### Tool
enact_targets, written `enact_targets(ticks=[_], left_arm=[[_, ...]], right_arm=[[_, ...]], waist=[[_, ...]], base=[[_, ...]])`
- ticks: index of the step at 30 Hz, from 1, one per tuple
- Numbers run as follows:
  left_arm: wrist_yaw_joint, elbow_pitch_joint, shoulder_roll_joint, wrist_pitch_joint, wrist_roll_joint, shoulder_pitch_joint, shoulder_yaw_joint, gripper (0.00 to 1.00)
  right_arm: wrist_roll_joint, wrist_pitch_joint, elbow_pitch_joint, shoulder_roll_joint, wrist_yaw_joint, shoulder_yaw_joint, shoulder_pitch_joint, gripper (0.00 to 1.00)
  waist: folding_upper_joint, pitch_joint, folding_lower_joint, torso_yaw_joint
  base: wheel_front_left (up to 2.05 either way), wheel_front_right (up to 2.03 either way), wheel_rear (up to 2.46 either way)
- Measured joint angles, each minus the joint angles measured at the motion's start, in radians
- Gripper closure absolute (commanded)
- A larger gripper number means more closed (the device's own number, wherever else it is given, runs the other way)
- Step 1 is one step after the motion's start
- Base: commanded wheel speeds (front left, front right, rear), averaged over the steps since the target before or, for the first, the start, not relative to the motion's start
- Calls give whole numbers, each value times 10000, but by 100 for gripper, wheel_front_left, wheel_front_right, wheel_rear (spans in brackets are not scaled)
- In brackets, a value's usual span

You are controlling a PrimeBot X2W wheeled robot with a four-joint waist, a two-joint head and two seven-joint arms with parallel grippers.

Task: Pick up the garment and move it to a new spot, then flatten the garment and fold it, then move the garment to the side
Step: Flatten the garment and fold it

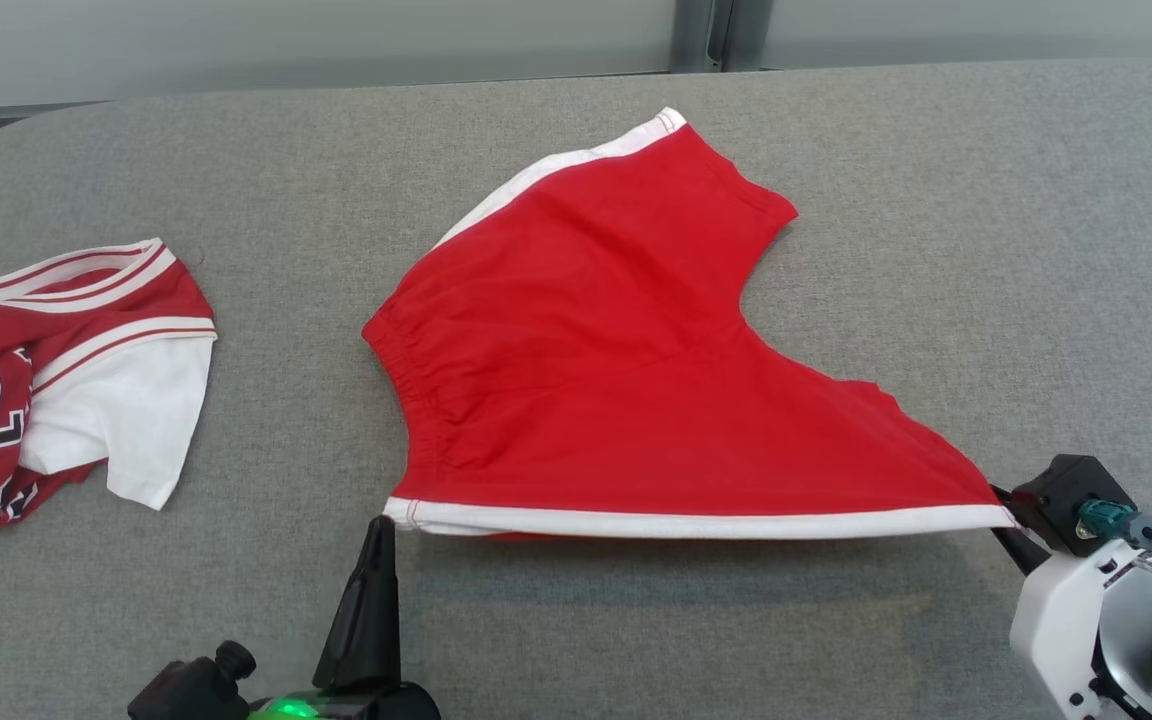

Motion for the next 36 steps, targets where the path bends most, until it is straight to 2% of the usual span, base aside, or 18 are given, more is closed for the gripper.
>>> enact_targets(ticks=[5, 8, 11, 12, 16, 19, 25, 31, 36], left_arm=[[-63, -42, -23, 0, 268, -53, -123, 100], [-198, 132, -15, 44, 587, -767, -282, 100], [-299, 431, -38, 165, 817, -1712, -441, 100], [-299, 431, -38, 165, 817, -1712, -441, 100], [-330, 815, -138, 278, 1064, -2937, -481, 100], [-366, 1110, -267, 293, 1085, -3796, -424, 100], [-224, 1801, -477, 278, 988, -5230, -380, 100], [-17, 2631, -635, 219, 734, -6389, -593, 100], [385, 3277, -665, 148, 470, -7151, -846, 100]], right_arm=[[46, 81, -382, -428, 0, -79, -131, 100], [236, 155, -303, -1129, -2, 464, -1109, 100], [688, 278, 65, -1990, -2, 1398, -2404, 100], [688, 278, 65, -1990, -2, 1398, -2404, 100], [1350, 341, 667, -3024, -2, 3060, -4674, 100], [1661, 282, 1116, -3440, -2, 4328, -6621, 100], [2230, 180, 2299, -3551, -2, 6895, -10265, 100], [2857, -63, 3670, -3313, 0, 9281, -13205, 100], [3279, -362, 4778, -3081, 0, 10287, -14815, 100]], waist=[[0, 46, 0, 24], [0, 136, 0, 39], [0, 285, 0, 88], [0, 285, 0, 88], [0, 564, 1, 205], [0, 838, 1, 330], [0, 1460, 1, 656], [0, 2080, 1, 1093], [0, 2531, 1, 1519]], base=[[0, 0, 0], [0, 0, 0], [0, 0, 0], [0, 0, 0], [0, 0, 0], [0, 0, 0], [0, 0, 0], [0, 0, 0], [0, 0, 0]])
